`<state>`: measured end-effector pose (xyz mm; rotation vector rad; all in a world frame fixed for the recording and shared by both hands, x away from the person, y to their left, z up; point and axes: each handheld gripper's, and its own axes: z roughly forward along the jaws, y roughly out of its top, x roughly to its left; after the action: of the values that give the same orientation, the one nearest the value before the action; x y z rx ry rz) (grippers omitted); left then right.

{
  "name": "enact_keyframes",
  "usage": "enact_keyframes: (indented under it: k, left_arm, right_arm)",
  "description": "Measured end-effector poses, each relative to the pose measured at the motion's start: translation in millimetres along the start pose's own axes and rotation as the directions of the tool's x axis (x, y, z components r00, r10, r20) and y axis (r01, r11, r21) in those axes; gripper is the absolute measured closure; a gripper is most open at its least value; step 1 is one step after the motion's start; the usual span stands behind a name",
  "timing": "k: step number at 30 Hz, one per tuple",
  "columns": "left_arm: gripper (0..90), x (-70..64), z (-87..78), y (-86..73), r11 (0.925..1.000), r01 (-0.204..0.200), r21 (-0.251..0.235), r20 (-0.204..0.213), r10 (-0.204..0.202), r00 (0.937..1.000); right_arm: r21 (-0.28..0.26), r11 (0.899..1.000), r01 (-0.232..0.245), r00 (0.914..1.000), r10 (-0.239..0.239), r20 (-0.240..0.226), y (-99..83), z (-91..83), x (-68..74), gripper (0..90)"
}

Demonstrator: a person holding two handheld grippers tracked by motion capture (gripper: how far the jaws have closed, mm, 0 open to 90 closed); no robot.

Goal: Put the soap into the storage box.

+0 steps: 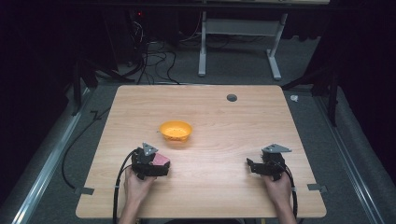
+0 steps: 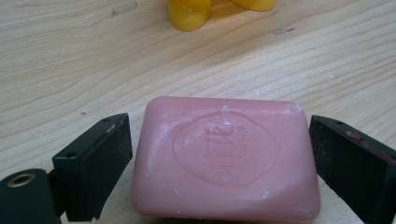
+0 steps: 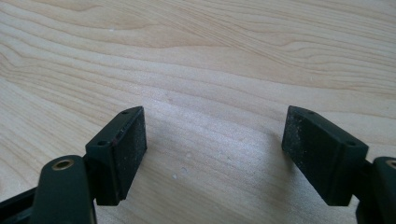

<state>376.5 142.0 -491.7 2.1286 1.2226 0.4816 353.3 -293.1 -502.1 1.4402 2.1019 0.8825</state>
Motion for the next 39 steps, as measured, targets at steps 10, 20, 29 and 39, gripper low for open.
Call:
enact_keyframes:
  k: [10,20,29,39]
  left_arm:
    - [11.1,-3.0,7.9,-1.0,0.9993,-0.013,0.036,-0.006,0.013,0.9999]
    - [12.9,-1.6,7.5,-2.5,0.9996,-0.017,0.024,0.005,0.017,0.9998]
    - [13.2,-2.1,7.4,-1.3,0.9994,-0.01,0.033,0.001,0.01,1.0]
    - [13.3,-2.1,4.0,3.0,0.9993,0.024,0.028,0.017,-0.024,0.9996]
  right_arm:
    - [0.0,1.0,0.001,1.0,-0.001,0.0,0.0,0.0,0.1,22.6]
    - [0.002,1.0,0.001,1.0,-0.001,0.003,0.1,0.1,0.8,22.6]
    - [0.001,1.0,0.0,1.0,0.0,0.002,0.1,0.1,0.6,22.6]
    - [0.0,1.0,0.0,1.0,0.0,0.0,0.1,0.1,0.3,22.6]
